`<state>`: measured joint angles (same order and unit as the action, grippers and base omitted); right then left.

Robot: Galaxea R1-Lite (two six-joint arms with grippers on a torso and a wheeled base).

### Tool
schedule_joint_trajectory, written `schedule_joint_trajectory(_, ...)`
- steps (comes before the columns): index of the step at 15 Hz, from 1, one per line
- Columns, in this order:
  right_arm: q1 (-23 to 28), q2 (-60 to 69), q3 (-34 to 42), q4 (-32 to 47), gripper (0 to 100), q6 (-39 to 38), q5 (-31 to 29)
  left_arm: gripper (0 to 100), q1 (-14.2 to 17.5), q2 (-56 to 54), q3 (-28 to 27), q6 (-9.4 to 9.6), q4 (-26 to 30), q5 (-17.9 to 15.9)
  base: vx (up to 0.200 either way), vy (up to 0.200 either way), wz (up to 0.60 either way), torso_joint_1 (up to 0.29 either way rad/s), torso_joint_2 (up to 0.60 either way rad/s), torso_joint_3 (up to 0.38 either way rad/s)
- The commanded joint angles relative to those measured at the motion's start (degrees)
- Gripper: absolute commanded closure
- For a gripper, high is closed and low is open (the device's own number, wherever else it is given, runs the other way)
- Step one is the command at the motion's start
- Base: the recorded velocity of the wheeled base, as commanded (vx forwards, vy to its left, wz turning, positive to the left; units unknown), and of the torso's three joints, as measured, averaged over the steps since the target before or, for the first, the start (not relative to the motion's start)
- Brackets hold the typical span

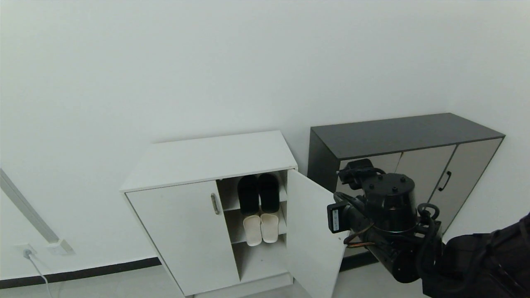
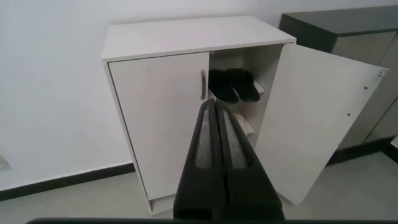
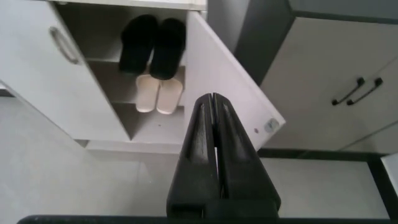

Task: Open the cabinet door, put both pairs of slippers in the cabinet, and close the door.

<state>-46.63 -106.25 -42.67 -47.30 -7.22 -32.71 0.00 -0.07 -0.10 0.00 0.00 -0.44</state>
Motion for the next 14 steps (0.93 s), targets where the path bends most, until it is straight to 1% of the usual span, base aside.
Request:
schedule_joint_trajectory(1, 0.31, -0.97, -0.05, -0.43, 100, 0.01, 0.01, 100, 0.0, 0.07, 0.01, -0.09, 0.0, 0.0, -0.2, 0.0, 0.0, 0.007, 0.0, 0.002)
schedule_joint_trajectory(2, 0.57, -1.41, -0.14, -0.69, 100, 0.19, -0.08, 100, 0.09, 0.07, 0.01, -0.09, 0.0, 0.0, -0.2, 0.0, 0.0, 0.017, 0.01, -0.007)
schedule_joint_trajectory(4, 1.8, -2.29, -0.31, -1.74, 100, 1.86, -0.08, 100, 0.0, 0.07, 0.01, 0.0, 0.0, -0.09, 0.0, 0.0, 0.0, 0.0, 0.0, 0.0)
schedule_joint_trajectory(6, 5.67, -5.1, -4.0, -2.18, 100, 2.47, 0.98, 100, 0.09, 0.07, 0.01, 0.0, 0.0, 0.0, 0.0, 0.0, 0.0, 0.0, 0.0, 0.0)
schedule_joint_trajectory(8, 11.3, -10.2, -11.3, -0.95, 100, 2.56, 3.26, 100, 0.09, 0.07, 0.01, 0.0, 0.0, 0.0, 0.0, 0.0, 0.0, 0.0, 0.0, 0.0)
schedule_joint_trajectory(9, 13.49, -12.49, -15.69, 1.68, 100, 2.47, 4.41, 100, 0.09, 0.07, 0.01, -0.09, 0.0, 0.0, 0.0, 0.0, 0.0, 0.0, 0.0, 0.0)
schedule_joint_trajectory(11, 16.57, -15.56, -23.78, 8.28, 100, 2.03, 7.31, 100, 0.0, 0.07, 0.01, 0.0, 0.0, 0.0, 0.0, 0.0, 0.0, 0.0, 0.0, 0.0)
schedule_joint_trajectory(12, 17.89, -17.23, -27.73, 10.91, 100, 1.86, 7.57, 100, 0.0, 0.07, 0.01, 0.0, 0.0, 0.0, 0.0, 0.0, 0.0, 0.0, 0.0, 0.0)
schedule_joint_trajectory(14, 19.65, -20.84, -33.89, 13.99, 100, 1.33, 8.8, 100, 0.0, 0.07, 0.01, -0.09, 0.0, 0.0, 0.0, 0.0, 0.0, 0.0, 0.0, 0.0)
